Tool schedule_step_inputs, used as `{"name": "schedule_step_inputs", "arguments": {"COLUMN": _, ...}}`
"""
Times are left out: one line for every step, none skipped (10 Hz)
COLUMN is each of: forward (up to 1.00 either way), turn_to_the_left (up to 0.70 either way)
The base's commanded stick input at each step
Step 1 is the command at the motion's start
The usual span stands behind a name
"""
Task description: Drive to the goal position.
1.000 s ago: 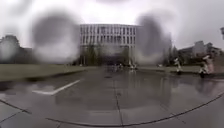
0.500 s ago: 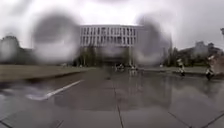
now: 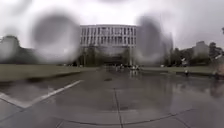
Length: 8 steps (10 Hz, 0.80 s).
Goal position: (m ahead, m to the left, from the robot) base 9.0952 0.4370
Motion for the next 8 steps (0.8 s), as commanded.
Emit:
{"name": "schedule_step_inputs", "arguments": {"forward": 0.7, "turn_to_the_left": 0.0}}
{"name": "schedule_step_inputs", "arguments": {"forward": 0.7, "turn_to_the_left": 0.0}}
{"name": "schedule_step_inputs", "arguments": {"forward": 0.7, "turn_to_the_left": 0.0}}
{"name": "schedule_step_inputs", "arguments": {"forward": 0.7, "turn_to_the_left": 0.0}}
{"name": "schedule_step_inputs", "arguments": {"forward": 0.7, "turn_to_the_left": 0.0}}
{"name": "schedule_step_inputs", "arguments": {"forward": 0.7, "turn_to_the_left": 0.0}}
{"name": "schedule_step_inputs", "arguments": {"forward": 0.7, "turn_to_the_left": 0.0}}
{"name": "schedule_step_inputs", "arguments": {"forward": 0.7, "turn_to_the_left": 0.0}}
